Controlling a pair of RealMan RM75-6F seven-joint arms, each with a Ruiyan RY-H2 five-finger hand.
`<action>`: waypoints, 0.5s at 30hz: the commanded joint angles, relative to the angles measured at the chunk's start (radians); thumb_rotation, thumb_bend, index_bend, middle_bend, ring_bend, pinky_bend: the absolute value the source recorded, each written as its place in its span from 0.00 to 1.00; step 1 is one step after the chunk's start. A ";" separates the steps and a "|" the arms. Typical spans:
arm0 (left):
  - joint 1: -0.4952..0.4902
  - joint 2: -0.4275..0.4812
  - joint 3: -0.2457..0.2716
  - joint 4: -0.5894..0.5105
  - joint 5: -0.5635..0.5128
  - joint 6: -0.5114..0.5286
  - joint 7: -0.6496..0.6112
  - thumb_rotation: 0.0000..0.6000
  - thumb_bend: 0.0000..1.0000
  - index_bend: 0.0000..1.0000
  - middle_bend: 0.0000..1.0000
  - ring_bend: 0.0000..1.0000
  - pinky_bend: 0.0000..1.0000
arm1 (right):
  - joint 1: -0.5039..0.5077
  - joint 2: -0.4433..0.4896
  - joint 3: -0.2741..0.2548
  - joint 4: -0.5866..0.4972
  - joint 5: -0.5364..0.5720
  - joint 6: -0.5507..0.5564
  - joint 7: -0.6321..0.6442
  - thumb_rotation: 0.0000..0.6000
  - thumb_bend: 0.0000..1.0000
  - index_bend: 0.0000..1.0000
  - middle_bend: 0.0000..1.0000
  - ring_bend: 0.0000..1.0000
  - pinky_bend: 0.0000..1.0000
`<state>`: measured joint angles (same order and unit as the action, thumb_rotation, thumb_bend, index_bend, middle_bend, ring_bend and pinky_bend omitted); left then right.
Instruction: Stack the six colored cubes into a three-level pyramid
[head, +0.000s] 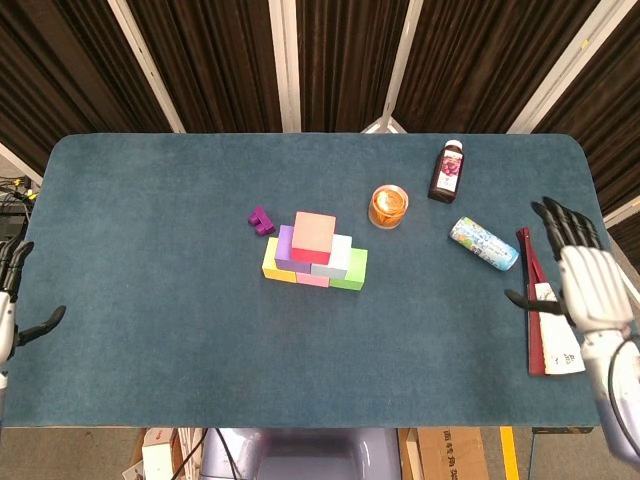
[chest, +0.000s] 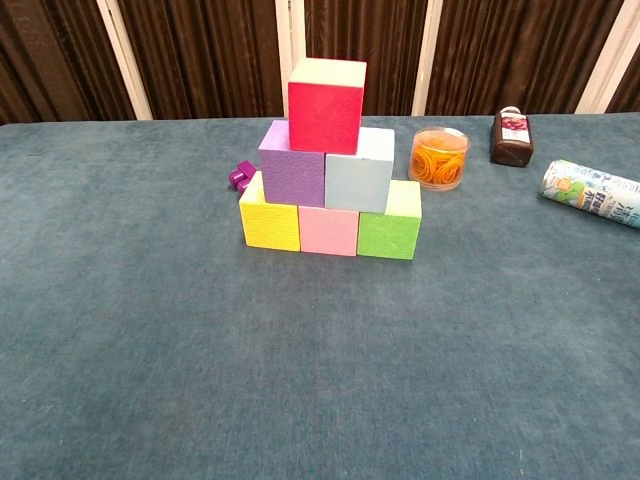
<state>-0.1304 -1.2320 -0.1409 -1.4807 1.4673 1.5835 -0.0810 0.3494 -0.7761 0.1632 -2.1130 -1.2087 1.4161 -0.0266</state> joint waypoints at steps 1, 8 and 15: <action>0.012 0.011 0.012 -0.011 0.010 0.008 -0.006 1.00 0.27 0.08 0.00 0.00 0.00 | -0.166 -0.160 -0.129 0.155 -0.239 0.199 -0.032 1.00 0.11 0.06 0.03 0.00 0.00; 0.043 0.037 0.026 -0.031 0.009 0.028 -0.033 1.00 0.27 0.08 0.00 0.00 0.00 | -0.225 -0.308 -0.173 0.296 -0.320 0.244 -0.189 1.00 0.11 0.06 0.03 0.00 0.00; 0.062 0.062 0.034 -0.039 0.016 0.045 -0.050 1.00 0.27 0.08 0.00 0.00 0.00 | -0.249 -0.371 -0.176 0.373 -0.292 0.218 -0.230 1.00 0.11 0.06 0.03 0.00 0.00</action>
<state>-0.0693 -1.1712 -0.1088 -1.5192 1.4836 1.6293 -0.1314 0.1082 -1.1348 -0.0096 -1.7563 -1.5072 1.6423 -0.2521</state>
